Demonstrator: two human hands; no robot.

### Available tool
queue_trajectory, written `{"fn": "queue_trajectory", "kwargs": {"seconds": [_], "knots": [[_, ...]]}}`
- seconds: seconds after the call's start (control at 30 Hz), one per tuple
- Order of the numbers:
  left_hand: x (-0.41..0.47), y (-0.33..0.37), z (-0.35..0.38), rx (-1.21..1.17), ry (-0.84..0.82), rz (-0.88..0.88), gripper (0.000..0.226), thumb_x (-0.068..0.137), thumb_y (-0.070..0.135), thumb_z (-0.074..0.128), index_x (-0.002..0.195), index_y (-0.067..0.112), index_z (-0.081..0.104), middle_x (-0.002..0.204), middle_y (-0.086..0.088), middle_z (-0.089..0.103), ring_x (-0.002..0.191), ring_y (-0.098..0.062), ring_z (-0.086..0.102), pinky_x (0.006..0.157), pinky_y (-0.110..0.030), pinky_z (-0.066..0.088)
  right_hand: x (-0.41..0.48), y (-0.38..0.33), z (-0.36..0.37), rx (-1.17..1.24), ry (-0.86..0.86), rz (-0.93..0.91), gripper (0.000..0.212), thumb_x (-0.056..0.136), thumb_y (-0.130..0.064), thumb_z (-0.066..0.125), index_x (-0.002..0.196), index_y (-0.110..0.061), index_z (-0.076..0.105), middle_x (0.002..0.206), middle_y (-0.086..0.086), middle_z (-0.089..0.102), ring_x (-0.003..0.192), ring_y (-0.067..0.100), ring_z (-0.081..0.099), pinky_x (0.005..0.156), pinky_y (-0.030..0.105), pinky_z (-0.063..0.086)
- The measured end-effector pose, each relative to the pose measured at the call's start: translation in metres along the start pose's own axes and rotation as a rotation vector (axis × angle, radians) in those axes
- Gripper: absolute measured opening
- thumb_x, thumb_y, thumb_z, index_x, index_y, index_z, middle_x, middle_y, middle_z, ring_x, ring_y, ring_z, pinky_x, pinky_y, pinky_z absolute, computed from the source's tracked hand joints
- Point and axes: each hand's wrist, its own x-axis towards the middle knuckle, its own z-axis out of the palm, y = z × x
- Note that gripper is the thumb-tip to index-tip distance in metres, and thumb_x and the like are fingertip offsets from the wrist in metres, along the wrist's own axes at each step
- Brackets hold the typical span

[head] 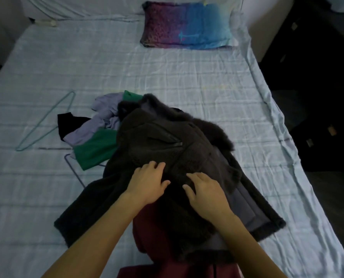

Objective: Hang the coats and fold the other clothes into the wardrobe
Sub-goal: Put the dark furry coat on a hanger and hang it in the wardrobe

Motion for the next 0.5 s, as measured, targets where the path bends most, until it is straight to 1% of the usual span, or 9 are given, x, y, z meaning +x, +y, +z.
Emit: {"fn": "queue_trajectory", "kwargs": {"seconds": [0.07,0.2,0.3,0.37,0.43,0.47,0.5], "knots": [[0.030,-0.005,0.017,0.021,-0.036,0.007,0.069,0.090,0.051,0.050,0.144,0.019,0.024,0.141,-0.010,0.038,0.126,-0.027,0.041,0.102,-0.042,0.038,0.014,0.007,0.011,-0.006,0.003,0.012,0.047,0.096,-0.041,0.047,0.135,-0.017,0.050,0.134,0.002,0.054,0.125,0.020,0.048,0.102,0.037,0.042],[0.072,-0.002,0.049,0.022,-0.110,0.014,0.086,0.085,0.060,0.049,0.148,0.019,0.008,0.152,-0.015,0.017,0.140,-0.031,0.019,0.110,-0.049,0.026,0.035,0.012,0.033,-0.048,-0.018,-0.008,0.047,0.096,-0.039,0.045,0.138,-0.018,0.047,0.139,0.002,0.050,0.133,0.022,0.040,0.108,0.038,0.035],[0.088,0.006,0.069,0.022,-0.150,0.006,0.082,0.089,0.055,0.044,0.149,0.017,0.004,0.155,-0.016,0.007,0.143,-0.032,0.006,0.114,-0.050,0.017,0.046,0.010,0.041,-0.030,-0.003,0.001,0.046,0.096,-0.035,0.046,0.137,-0.017,0.048,0.140,0.004,0.050,0.134,0.023,0.039,0.109,0.040,0.034],[0.095,0.011,0.079,0.024,-0.134,-0.012,0.078,0.090,0.052,0.042,0.149,0.015,0.005,0.155,-0.018,0.006,0.143,-0.033,0.002,0.114,-0.051,0.015,0.050,0.010,0.042,-0.022,0.010,0.012,0.045,0.095,-0.033,0.046,0.136,-0.016,0.049,0.138,0.005,0.051,0.134,0.024,0.040,0.108,0.041,0.036],[0.100,0.017,0.087,0.032,-0.111,-0.040,0.078,0.090,0.051,0.043,0.147,0.013,0.008,0.153,-0.021,0.010,0.142,-0.036,0.006,0.112,-0.052,0.019,0.052,0.011,0.043,-0.031,0.011,0.018,0.045,0.094,-0.032,0.046,0.135,-0.015,0.051,0.136,0.004,0.053,0.133,0.024,0.041,0.106,0.042,0.037],[0.103,0.020,0.091,0.028,-0.093,-0.056,0.075,0.089,0.049,0.045,0.145,0.012,0.013,0.149,-0.023,0.017,0.140,-0.037,0.015,0.109,-0.051,0.025,0.053,0.012,0.042,-0.029,0.014,0.020,0.044,0.093,-0.032,0.046,0.133,-0.014,0.052,0.134,0.004,0.055,0.131,0.025,0.043,0.105,0.043,0.039],[0.105,0.021,0.093,0.018,-0.068,-0.070,0.068,0.089,0.046,0.048,0.140,0.010,0.020,0.142,-0.023,0.028,0.133,-0.037,0.028,0.102,-0.047,0.034,0.053,0.013,0.042,-0.024,0.019,0.024,0.043,0.093,-0.032,0.046,0.132,-0.014,0.053,0.132,0.004,0.056,0.129,0.025,0.046,0.102,0.043,0.041]]}}
